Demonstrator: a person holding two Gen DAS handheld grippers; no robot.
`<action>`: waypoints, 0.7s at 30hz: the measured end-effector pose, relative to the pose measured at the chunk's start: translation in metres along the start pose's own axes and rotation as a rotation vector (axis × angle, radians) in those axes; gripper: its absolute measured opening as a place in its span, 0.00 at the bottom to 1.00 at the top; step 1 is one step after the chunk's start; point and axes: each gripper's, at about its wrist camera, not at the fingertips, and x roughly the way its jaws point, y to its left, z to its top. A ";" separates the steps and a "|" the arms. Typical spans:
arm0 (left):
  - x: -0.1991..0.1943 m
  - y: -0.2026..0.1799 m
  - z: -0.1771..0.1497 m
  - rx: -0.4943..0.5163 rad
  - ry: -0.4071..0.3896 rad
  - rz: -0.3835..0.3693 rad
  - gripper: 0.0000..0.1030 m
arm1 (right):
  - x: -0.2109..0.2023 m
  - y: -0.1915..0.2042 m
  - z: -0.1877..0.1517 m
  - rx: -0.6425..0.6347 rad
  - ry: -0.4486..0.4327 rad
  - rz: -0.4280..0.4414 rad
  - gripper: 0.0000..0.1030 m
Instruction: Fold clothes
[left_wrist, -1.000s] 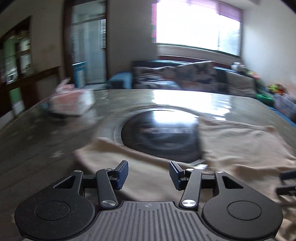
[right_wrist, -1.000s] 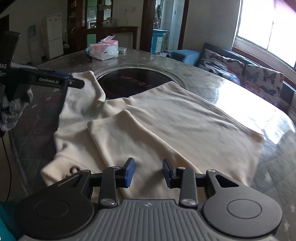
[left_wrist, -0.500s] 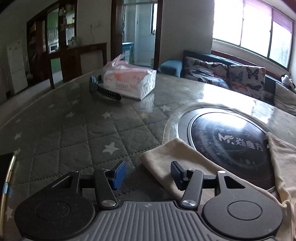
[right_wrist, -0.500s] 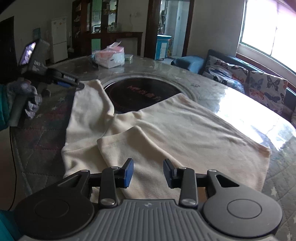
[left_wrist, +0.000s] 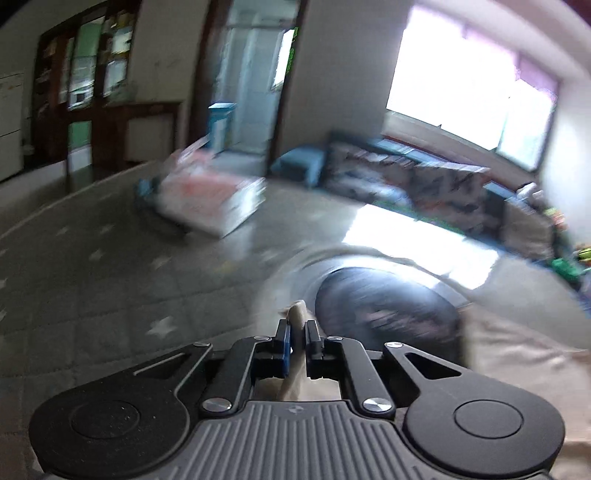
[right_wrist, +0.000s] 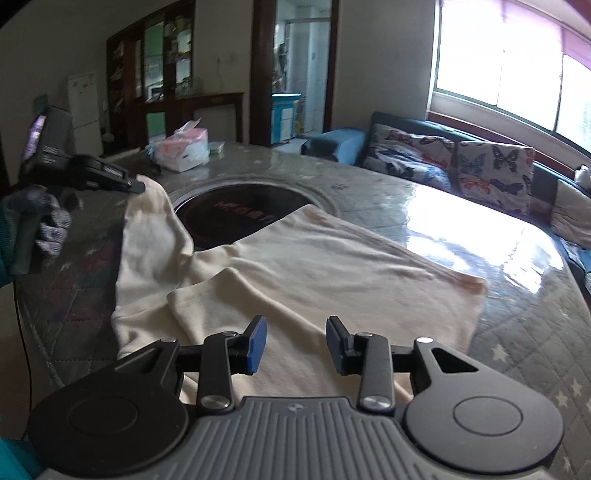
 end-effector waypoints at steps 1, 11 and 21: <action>-0.010 -0.010 0.003 0.006 -0.016 -0.040 0.08 | -0.003 -0.003 -0.001 0.008 -0.007 -0.009 0.35; -0.095 -0.135 -0.008 0.172 -0.093 -0.448 0.08 | -0.034 -0.038 -0.014 0.125 -0.072 -0.104 0.35; -0.080 -0.210 -0.078 0.361 0.116 -0.624 0.12 | -0.051 -0.062 -0.032 0.212 -0.074 -0.177 0.35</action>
